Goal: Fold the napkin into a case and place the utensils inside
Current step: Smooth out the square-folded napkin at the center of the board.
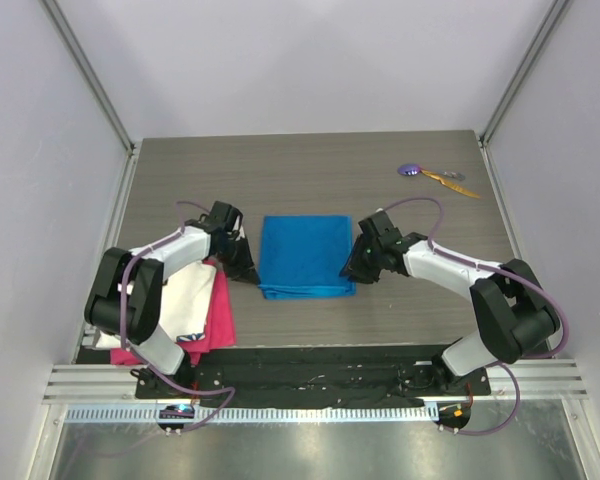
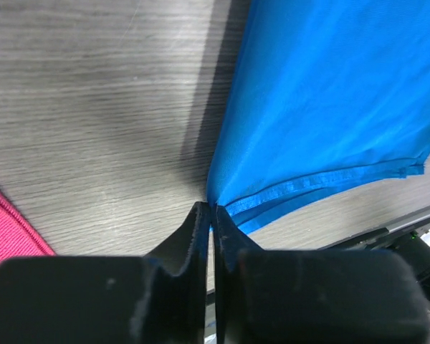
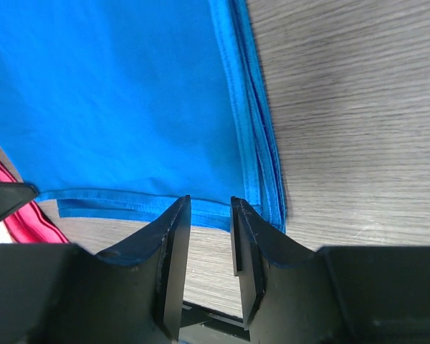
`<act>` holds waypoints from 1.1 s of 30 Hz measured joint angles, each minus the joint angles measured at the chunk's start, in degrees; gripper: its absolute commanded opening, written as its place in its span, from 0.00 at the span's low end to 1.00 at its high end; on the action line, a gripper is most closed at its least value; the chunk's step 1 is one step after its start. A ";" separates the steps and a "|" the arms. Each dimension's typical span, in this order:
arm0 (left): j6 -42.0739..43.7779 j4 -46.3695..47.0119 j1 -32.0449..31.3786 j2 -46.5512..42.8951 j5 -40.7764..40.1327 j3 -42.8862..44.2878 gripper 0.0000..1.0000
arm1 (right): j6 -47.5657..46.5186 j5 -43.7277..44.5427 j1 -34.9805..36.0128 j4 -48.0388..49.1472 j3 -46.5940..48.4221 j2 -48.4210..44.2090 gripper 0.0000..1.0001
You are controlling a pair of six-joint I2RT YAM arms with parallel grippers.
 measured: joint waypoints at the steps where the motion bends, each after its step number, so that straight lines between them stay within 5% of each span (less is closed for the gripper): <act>1: -0.07 0.13 0.00 0.00 -0.02 -0.44 0.00 | 0.22 0.20 0.22 -0.13 0.00 0.00 0.36; 33: -4.50 6.32 0.00 -3.30 -0.33 -7.21 0.00 | 4.42 4.02 4.35 -2.51 -2.01 0.00 0.35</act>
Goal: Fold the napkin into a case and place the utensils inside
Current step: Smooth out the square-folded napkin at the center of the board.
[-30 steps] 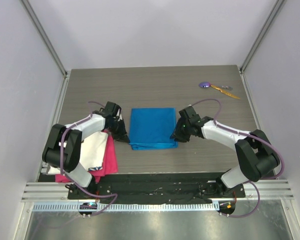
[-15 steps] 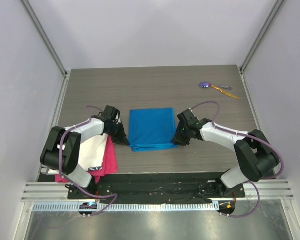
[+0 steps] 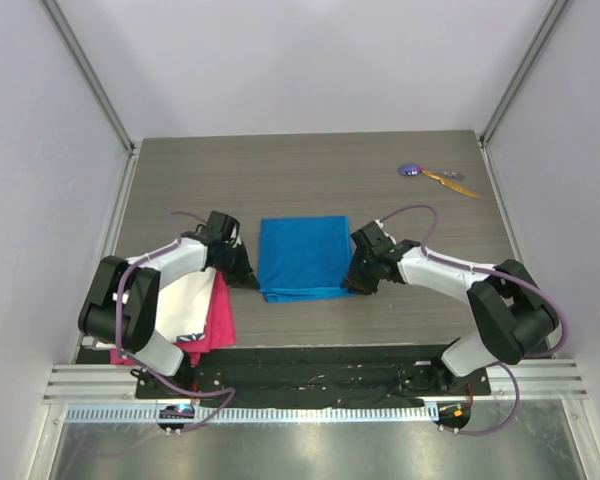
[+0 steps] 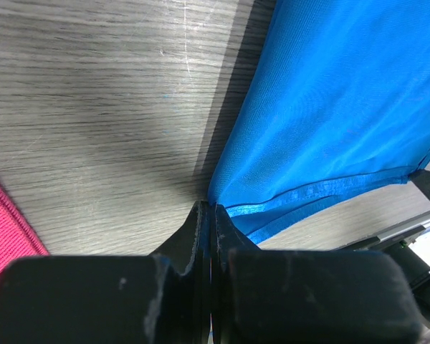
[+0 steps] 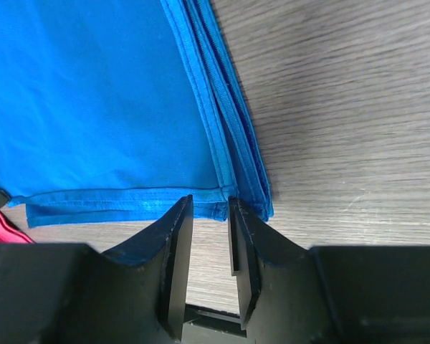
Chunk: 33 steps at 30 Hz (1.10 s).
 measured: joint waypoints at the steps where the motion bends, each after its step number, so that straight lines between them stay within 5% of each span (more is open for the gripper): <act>1: 0.00 0.09 0.00 -0.09 0.02 -0.09 0.00 | 0.17 0.28 0.11 -0.09 0.00 0.00 0.36; 18: -0.22 1.40 0.00 -0.59 0.70 -0.98 0.00 | 4.48 3.37 1.57 -0.26 0.07 1.25 0.33; 30: -0.66 2.29 0.00 -2.32 1.51 -2.32 0.00 | 8.61 6.34 2.62 -1.09 0.57 1.92 0.01; 33: -0.59 1.92 0.00 -2.97 1.51 -2.08 0.00 | 7.98 7.63 2.67 -2.71 1.38 1.88 0.01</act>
